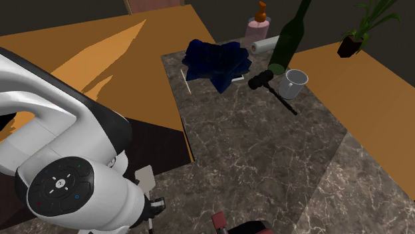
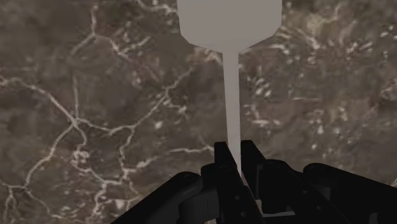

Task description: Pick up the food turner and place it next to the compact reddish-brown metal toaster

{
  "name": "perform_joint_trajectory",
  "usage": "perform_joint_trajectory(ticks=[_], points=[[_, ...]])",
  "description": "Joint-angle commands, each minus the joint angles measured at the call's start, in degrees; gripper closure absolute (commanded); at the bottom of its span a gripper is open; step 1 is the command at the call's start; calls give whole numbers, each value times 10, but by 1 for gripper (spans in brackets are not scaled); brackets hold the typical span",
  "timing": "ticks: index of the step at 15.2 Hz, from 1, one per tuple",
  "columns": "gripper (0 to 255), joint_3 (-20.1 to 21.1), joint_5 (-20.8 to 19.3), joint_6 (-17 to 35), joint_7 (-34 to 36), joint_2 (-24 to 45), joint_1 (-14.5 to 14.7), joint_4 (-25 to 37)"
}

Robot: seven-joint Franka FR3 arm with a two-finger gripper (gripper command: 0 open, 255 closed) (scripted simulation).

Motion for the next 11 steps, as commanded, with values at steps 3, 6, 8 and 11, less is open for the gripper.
perform_joint_trajectory(ticks=[3,6,8,11], points=[[255,0,0,0,0,0,0,0],[0,0,0,0,0,0,0,0],[0,0,0,0,0,0,0,0],[0,3,4,-54,-1,-33,2,21]])
